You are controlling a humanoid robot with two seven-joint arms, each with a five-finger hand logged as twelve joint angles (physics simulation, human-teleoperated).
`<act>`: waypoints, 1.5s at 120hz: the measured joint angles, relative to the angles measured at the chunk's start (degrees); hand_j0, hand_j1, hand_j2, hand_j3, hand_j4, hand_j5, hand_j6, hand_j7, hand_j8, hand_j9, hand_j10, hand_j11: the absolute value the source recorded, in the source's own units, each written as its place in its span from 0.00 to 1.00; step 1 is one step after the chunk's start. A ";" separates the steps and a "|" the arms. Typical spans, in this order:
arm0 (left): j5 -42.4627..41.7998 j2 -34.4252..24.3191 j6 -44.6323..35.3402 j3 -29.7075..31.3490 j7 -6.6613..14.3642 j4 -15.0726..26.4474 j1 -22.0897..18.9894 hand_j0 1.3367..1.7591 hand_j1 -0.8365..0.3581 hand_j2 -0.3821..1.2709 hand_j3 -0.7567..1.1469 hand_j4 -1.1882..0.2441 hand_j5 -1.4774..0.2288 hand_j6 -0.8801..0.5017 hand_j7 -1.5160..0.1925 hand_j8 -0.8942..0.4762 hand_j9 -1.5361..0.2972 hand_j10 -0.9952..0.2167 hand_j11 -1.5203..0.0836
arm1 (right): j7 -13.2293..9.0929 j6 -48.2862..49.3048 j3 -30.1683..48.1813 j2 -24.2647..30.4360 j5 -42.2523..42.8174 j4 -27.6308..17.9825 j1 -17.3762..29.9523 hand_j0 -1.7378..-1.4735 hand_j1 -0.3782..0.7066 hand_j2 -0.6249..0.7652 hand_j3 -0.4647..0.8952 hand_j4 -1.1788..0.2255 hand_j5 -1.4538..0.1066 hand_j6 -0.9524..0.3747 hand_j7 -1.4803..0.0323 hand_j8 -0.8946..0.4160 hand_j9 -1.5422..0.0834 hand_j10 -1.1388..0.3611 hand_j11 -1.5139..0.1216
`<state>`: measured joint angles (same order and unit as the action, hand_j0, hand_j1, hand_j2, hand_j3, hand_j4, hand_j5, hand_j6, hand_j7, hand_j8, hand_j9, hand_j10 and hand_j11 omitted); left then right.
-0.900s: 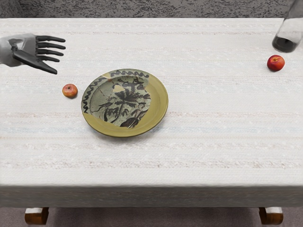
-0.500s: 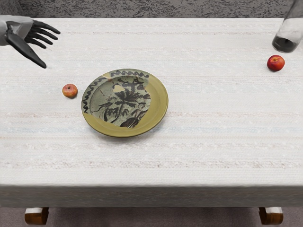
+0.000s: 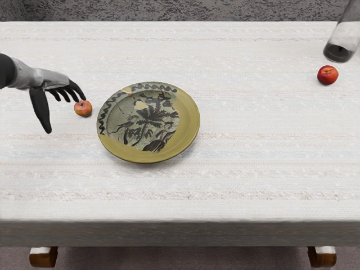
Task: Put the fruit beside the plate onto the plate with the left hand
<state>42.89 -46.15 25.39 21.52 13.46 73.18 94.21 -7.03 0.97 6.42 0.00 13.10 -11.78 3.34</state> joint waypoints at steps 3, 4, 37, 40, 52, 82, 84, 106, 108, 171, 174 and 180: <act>0.25 0.09 -1.70 1.09 0.02 0.48 0.05 0.76 0.75 0.26 0.40 0.66 0.68 0.46 0.70 0.47 0.66 0.62 0.75 | 0.00 0.00 0.00 0.00 0.00 0.00 0.00 0.30 0.06 0.44 0.34 0.82 0.90 0.69 0.95 0.66 0.92 0.74 0.90; 0.31 0.13 -2.20 1.40 0.02 0.61 0.07 0.76 0.75 0.26 0.40 0.66 0.68 0.46 0.70 0.47 0.66 0.62 0.75 | 0.00 0.00 0.00 0.00 0.00 0.00 0.00 0.30 0.06 0.44 0.34 0.82 0.90 0.69 0.95 0.66 0.92 0.74 0.90; 5.30 5.75 -17.82 9.24 0.00 2.05 1.43 0.76 0.75 0.26 0.40 0.66 0.68 0.46 0.70 0.47 0.66 0.62 0.75 | 0.00 0.00 0.00 0.00 0.00 0.00 0.00 0.30 0.06 0.44 0.34 0.82 0.90 0.69 0.95 0.66 0.92 0.74 0.90; 6.50 6.04 -19.20 9.89 0.00 2.05 1.31 0.76 0.75 0.26 0.40 0.66 0.68 0.46 0.70 0.47 0.66 0.62 0.75 | 0.00 0.00 0.00 0.00 0.00 0.00 0.00 0.30 0.06 0.44 0.34 0.82 0.90 0.69 0.95 0.66 0.92 0.74 0.90; 9.85 7.45 -24.09 12.01 -0.01 1.91 0.99 0.76 0.75 0.26 0.40 0.66 0.68 0.46 0.70 0.47 0.66 0.62 0.75 | 0.00 0.00 0.01 0.00 0.00 0.00 0.00 0.30 0.06 0.44 0.34 0.82 0.90 0.69 0.95 0.66 0.92 0.74 0.90; 12.60 12.92 -30.69 13.81 0.00 -1.80 -2.43 0.76 0.74 0.26 0.40 0.66 0.68 0.46 0.70 0.47 0.66 0.62 0.75 | 0.00 0.00 0.01 0.00 0.00 0.00 0.00 0.30 0.06 0.44 0.34 0.82 0.90 0.69 0.95 0.66 0.92 0.74 0.90; 12.54 13.31 -30.80 13.84 0.00 -2.22 -2.61 0.76 0.74 0.26 0.40 0.66 0.68 0.46 0.70 0.47 0.66 0.62 0.75 | 0.00 0.00 0.01 0.00 0.00 0.00 0.00 0.30 0.06 0.44 0.34 0.82 0.90 0.69 0.95 0.66 0.92 0.74 0.90; 10.30 15.03 -31.02 13.83 -0.01 -6.67 -4.63 0.76 0.74 0.26 0.40 0.65 0.68 0.46 0.70 0.47 0.66 0.61 0.75 | 0.00 0.00 0.00 0.00 0.00 0.00 0.00 0.30 0.06 0.44 0.34 0.82 0.90 0.69 0.95 0.66 0.92 0.74 0.90; 10.12 15.28 -30.98 13.82 -0.01 -7.07 -4.89 0.76 0.74 0.26 0.40 0.65 0.68 0.46 0.70 0.47 0.66 0.61 0.75 | 0.00 0.00 0.00 0.00 0.00 0.00 0.00 0.30 0.06 0.44 0.34 0.82 0.90 0.69 0.95 0.66 0.92 0.74 0.90; 7.74 22.66 -28.52 12.84 -0.22 -18.24 -10.03 0.76 0.71 0.27 0.40 0.63 0.65 0.43 0.67 0.45 0.64 0.59 0.72 | 0.00 0.00 0.00 0.00 0.00 0.00 0.00 0.30 0.06 0.44 0.34 0.82 0.90 0.69 0.95 0.66 0.92 0.74 0.90; 7.72 22.76 -28.51 12.80 -0.23 -18.32 -10.16 0.76 0.71 0.27 0.40 0.63 0.65 0.43 0.67 0.44 0.63 0.58 0.72 | 0.00 0.00 0.00 0.00 0.00 0.00 0.00 0.30 0.06 0.44 0.34 0.82 0.90 0.69 0.95 0.66 0.92 0.74 0.90; 7.69 23.16 -28.54 12.71 -0.25 -18.40 -10.45 0.76 0.69 0.27 0.40 0.62 0.64 0.42 0.66 0.43 0.63 0.57 0.70 | 0.00 0.00 0.01 0.00 0.00 0.00 0.00 0.30 0.06 0.44 0.34 0.82 0.90 0.69 0.95 0.66 0.92 0.74 0.90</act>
<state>50.58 -23.00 -3.15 34.23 13.21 54.78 83.77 -7.03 0.97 6.43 0.00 13.10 -11.78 3.34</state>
